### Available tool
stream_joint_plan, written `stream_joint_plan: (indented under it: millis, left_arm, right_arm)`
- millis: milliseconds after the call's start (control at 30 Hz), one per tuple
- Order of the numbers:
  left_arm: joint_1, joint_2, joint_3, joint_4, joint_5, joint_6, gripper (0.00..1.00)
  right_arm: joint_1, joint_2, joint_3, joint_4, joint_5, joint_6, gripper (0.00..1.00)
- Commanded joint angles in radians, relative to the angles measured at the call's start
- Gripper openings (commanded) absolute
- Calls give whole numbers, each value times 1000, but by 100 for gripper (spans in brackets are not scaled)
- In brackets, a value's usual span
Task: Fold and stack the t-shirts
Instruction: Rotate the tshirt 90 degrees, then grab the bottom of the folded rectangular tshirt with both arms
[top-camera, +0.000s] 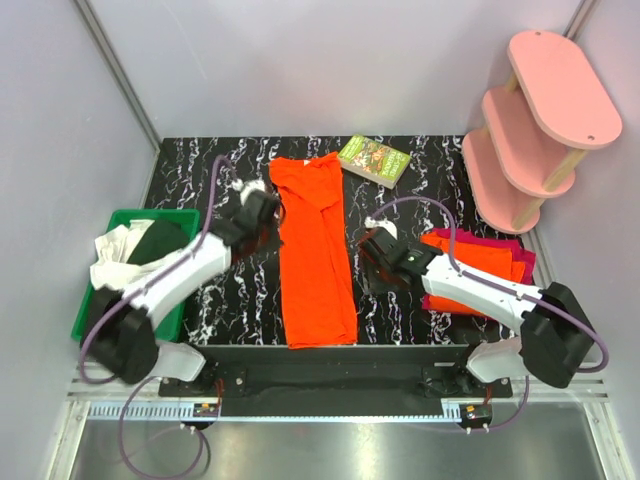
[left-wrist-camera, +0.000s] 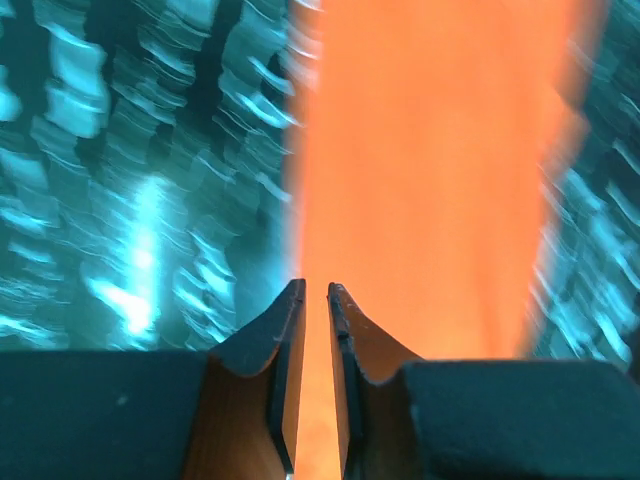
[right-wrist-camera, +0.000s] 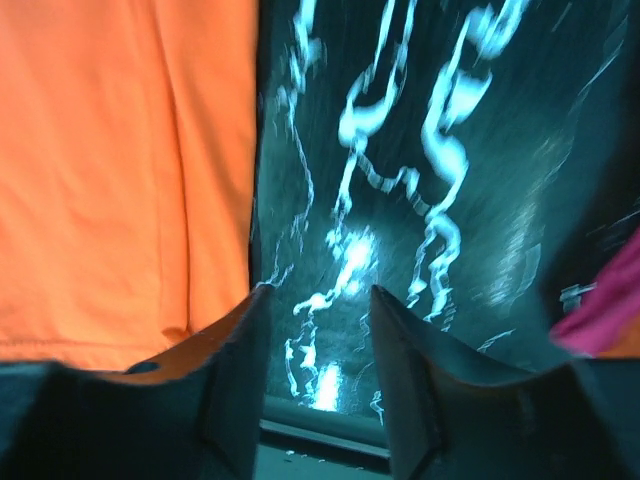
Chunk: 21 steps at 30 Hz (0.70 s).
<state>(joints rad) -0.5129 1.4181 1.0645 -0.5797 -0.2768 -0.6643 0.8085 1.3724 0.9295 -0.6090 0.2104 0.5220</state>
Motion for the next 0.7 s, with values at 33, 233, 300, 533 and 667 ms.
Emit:
stream_joint_plan:
  millis: [33,233,300,533,667]
  left_arm:
    - [-188,-266,-382,211,-1,-243,22]
    - [-384,-498,-631,287,-67,-406,24]
    - [-433,-540,-664,291,-78,-443,25]
    - [-544,-581,-684,264,-171,-506,36]
    - [-595,-452,-609,176,-219,-528,37]
  right_arm:
    - [1,-102,-159,219,-144,156,55]
    - [99,-162,-222,255,-103,226,58]
    - [165,-161,-218,258,-88,254,60]
    - [302,-88,-221,259,-30,346,61]
    - [334,-78,-260,255,6,392,61]
